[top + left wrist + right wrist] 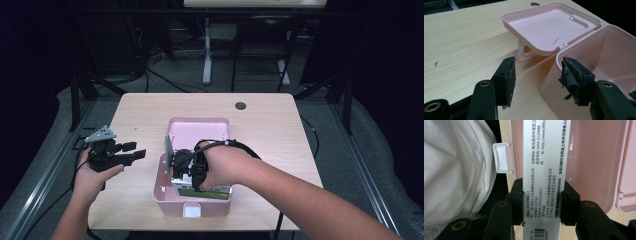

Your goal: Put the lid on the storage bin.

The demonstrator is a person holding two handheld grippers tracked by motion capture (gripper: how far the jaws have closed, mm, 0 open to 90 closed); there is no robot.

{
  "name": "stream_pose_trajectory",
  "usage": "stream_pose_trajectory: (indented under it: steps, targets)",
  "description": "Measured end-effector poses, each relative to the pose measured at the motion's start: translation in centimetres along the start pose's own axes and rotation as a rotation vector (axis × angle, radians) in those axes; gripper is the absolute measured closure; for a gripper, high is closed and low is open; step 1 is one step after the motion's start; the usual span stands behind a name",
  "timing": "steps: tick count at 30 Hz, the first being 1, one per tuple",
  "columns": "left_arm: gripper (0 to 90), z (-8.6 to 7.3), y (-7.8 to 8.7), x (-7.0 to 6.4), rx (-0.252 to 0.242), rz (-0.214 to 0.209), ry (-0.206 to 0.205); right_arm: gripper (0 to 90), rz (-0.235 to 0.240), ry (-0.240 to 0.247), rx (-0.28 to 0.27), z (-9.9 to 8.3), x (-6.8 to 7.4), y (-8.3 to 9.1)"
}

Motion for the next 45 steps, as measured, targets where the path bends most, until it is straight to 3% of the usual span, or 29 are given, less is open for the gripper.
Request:
stream_pose_trajectory:
  steps: [18, 24, 45]
  targets:
    - [45.0, 0.0, 0.0, 0.0, 0.001, 0.0, 0.001, 61.5, 0.024, 0.038, 0.018, -0.3, 0.6, -2.4]
    - [45.0, 0.0, 0.1, 0.1, 0.0, 0.0, 0.0, 61.6, 0.047, 0.019, 0.018, -0.5, 0.5, -3.3]
    - [45.0, 0.0, 0.0, 0.1, 0.002, 0.003, 0.0, 61.5, 0.033, 0.071, 0.035, -0.4, 1.1, -6.1]
Point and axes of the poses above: each handheld gripper's, and its own axes: y roughly backward along the jaws, z roughly out of its top, x roughly to its left, the point moved 4 cm from there along -y, roughly forward along the jaws, and after that the axes turned 13 degrees about -z, right-handed, at the moved point
